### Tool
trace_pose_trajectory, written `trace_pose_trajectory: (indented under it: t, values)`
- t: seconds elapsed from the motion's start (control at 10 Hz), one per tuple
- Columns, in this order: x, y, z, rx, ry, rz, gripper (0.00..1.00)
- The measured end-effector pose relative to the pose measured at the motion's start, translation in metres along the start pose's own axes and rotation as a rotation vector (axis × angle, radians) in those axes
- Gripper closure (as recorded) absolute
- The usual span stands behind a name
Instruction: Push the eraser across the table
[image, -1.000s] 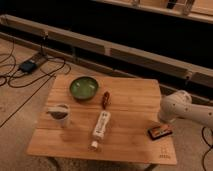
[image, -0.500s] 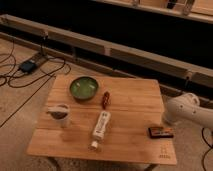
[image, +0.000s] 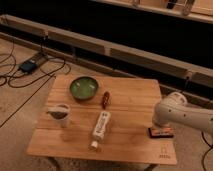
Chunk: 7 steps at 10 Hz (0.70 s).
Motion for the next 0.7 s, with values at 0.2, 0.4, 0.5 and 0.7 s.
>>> trace_pose_trajectory:
  t: [0.2,0.4,0.5,0.7]
  values:
    - [-0.018,0.019,-0.005,0.003,0.018,-0.035,1.0]
    - [-0.028,0.029,0.004,-0.012,0.038,-0.061,1.0]
    - [-0.029,0.031,0.014,-0.024,0.05,-0.068,1.0]
    - [-0.03,0.028,0.045,-0.057,0.075,-0.078,1.0]
